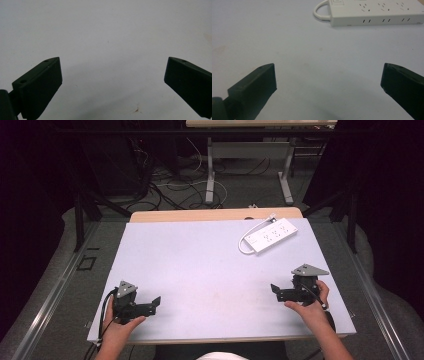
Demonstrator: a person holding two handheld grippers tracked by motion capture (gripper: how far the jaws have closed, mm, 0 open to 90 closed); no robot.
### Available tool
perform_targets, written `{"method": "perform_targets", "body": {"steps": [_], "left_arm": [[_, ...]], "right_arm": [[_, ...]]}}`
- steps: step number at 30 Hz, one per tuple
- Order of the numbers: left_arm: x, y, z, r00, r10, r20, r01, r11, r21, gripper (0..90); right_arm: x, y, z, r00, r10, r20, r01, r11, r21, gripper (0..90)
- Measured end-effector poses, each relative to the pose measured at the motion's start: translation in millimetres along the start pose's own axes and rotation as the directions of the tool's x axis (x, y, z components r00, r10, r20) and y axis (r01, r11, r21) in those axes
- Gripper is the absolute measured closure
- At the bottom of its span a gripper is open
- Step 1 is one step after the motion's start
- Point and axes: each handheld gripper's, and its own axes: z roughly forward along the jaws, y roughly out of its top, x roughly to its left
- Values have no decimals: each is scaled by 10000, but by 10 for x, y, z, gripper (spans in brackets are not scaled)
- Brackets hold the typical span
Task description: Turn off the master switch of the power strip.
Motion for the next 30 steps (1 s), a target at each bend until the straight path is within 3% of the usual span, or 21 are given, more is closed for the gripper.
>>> {"method": "perform_targets", "body": {"steps": [30], "left_arm": [[10,-2,2,10000,-13,10,13,10000,6,19]], "right_arm": [[-32,424,85,9986,-523,-105,527,9974,494,10]]}}
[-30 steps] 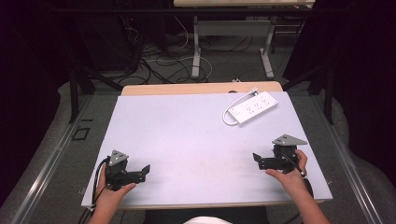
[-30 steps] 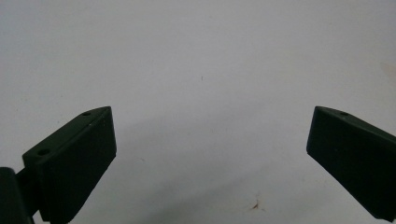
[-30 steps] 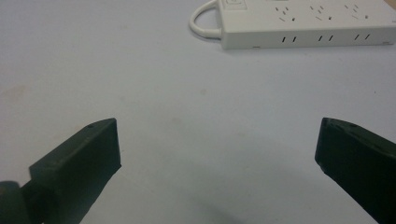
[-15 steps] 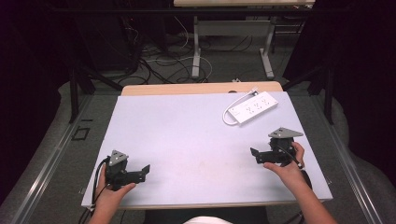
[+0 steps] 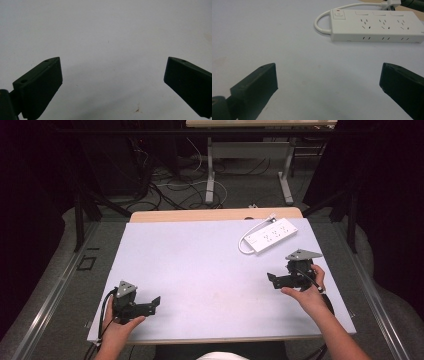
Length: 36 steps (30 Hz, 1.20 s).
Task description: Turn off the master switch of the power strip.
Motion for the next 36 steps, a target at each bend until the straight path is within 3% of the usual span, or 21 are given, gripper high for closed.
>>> {"method": "perform_targets", "body": {"steps": [7,25,36], "left_arm": [[-1,-1,-1,10000,-21,7,21,10000,3,20],[12,17,-5,10000,95,-21,-95,10000,-30,27],[18,3,-2,9998,171,-74,-172,9997,-150,33]], "right_arm": [[-20,116,34,9994,-323,124,320,9992,245,11],[-150,279,130,9999,-61,139,53,9984,568,12],[-206,382,229,9995,-170,269,150,9971,750,12]]}}
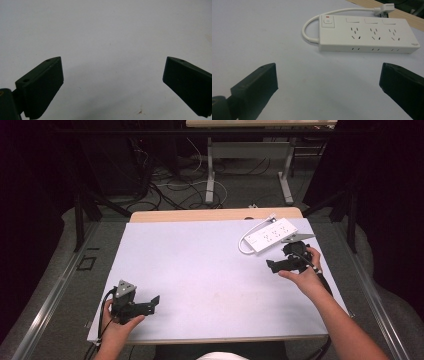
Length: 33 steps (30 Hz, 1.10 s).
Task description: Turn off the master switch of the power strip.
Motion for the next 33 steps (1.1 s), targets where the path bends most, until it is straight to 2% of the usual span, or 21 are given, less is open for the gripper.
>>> {"method": "perform_targets", "body": {"steps": [1,5,17,23,29,33], "left_arm": [[-8,-4,10,10000,-50,-44,49,9999,-123,33],[-6,-3,4,9999,118,-13,-118,9999,59,33],[1,-7,3,10000,55,-1,-55,9999,129,41],[5,-3,3,10000,5,7,-5,10000,70,44],[25,-4,-5,9998,-160,-145,161,9998,94,44],[30,-3,-11,9996,-237,-159,239,9997,98,44]], "right_arm": [[-9,9,14,10000,-66,-5,66,10000,7,12],[-15,51,61,10000,-48,36,48,9999,166,12],[-49,193,205,9999,-158,11,157,9984,551,28],[-79,279,254,9990,-432,65,426,9966,709,36],[-99,365,304,9997,-260,30,257,9962,835,62],[-106,395,328,9993,-360,88,350,9949,947,64]]}}
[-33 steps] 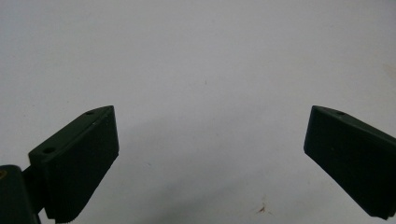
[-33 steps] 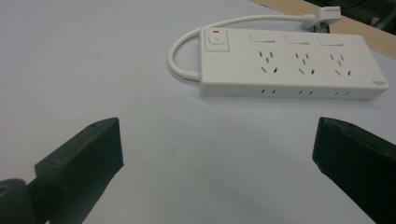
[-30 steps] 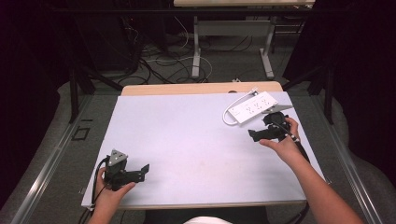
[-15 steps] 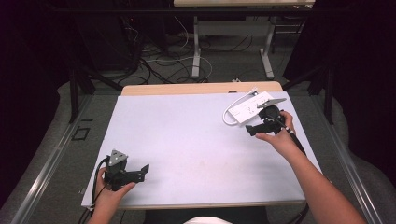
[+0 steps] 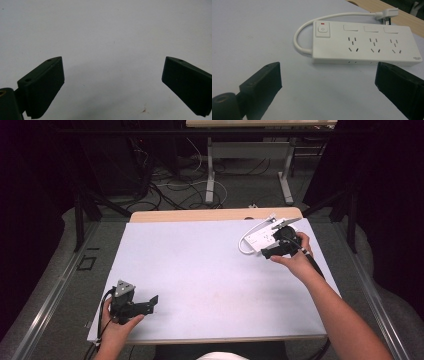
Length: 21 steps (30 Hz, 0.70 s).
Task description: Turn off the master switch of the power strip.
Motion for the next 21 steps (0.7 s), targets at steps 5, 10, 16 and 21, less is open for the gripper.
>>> {"method": "perform_targets", "body": {"steps": [5,10,16,21], "left_arm": [[3,-1,3,10000,-1,-5,1,10000,11,44],[2,-2,4,10000,14,-4,-14,10000,-1,45],[3,-4,6,10000,33,-23,-33,10000,16,49],[6,-5,4,10000,33,-12,-33,10000,34,54]], "right_arm": [[5,53,34,9998,205,-13,-205,9997,103,74],[-28,108,55,9999,136,55,-137,9999,79,126],[-46,191,89,9999,149,21,-149,9997,187,174],[-42,245,126,9999,131,82,-133,9996,233,210]]}}
